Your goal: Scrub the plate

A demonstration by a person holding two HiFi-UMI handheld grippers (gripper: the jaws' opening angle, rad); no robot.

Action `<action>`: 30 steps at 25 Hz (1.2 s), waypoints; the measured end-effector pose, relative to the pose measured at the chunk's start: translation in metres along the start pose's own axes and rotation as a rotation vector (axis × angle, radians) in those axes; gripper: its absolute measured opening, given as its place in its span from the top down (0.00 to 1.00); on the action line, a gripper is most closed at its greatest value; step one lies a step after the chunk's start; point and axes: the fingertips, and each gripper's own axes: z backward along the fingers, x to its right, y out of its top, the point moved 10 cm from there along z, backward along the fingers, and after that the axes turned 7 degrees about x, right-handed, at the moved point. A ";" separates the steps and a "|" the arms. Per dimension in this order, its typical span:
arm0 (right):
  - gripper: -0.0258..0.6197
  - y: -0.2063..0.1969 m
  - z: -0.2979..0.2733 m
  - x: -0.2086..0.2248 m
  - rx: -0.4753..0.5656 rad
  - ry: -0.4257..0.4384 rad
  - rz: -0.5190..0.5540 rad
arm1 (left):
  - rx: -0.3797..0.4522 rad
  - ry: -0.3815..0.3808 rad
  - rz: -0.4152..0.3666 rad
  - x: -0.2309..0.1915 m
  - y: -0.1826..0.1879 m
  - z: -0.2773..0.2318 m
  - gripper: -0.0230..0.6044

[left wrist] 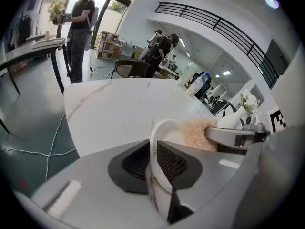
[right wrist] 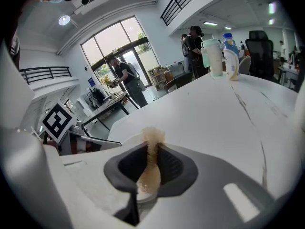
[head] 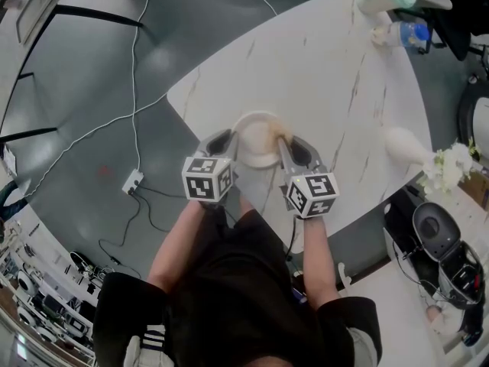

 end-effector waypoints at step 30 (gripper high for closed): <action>0.88 0.005 0.026 0.004 0.054 -0.037 -0.029 | 0.014 0.005 0.005 0.002 -0.002 0.002 0.88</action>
